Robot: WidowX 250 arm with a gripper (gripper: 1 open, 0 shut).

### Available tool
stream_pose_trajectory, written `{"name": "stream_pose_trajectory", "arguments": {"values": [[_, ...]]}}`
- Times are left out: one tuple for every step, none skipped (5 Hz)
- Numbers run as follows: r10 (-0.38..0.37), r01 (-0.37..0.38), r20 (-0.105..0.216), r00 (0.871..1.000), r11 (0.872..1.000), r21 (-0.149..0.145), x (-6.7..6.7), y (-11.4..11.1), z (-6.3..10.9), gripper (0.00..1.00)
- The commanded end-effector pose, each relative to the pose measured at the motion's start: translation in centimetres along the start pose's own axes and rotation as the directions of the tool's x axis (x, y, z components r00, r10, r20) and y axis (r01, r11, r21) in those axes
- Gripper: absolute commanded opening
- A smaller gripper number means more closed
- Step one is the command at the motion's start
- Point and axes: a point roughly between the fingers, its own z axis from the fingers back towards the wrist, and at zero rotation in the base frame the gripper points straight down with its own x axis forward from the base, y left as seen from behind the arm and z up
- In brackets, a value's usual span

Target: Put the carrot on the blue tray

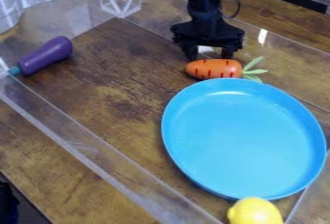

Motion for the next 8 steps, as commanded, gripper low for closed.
{"name": "stream_pose_trajectory", "arguments": {"values": [[-0.028,0.029,-0.050,0.998,1.000,0.007,-1.9,-1.7,-1.3,1.00],[-0.034,0.035,-0.057,0.998,0.999,0.015,-2.1,-1.8,-1.4,1.00],[-0.040,0.041,-0.063,0.997,0.999,0.021,-1.7,-1.4,-1.1,0.00],[-0.050,0.052,-0.066,0.997,0.998,0.023,-1.2,-1.0,-0.4,0.00],[-0.049,0.051,-0.068,0.996,0.998,0.024,-1.2,-0.6,-0.5,0.00],[-0.050,0.052,-0.067,0.996,0.998,0.020,-1.2,-0.3,-0.6,0.00],[-0.082,0.083,-0.069,0.994,0.997,0.005,-0.9,-0.2,-0.5,0.00],[-0.114,0.113,-0.071,0.991,0.994,-0.010,-0.6,-0.1,-0.3,0.00]]}}
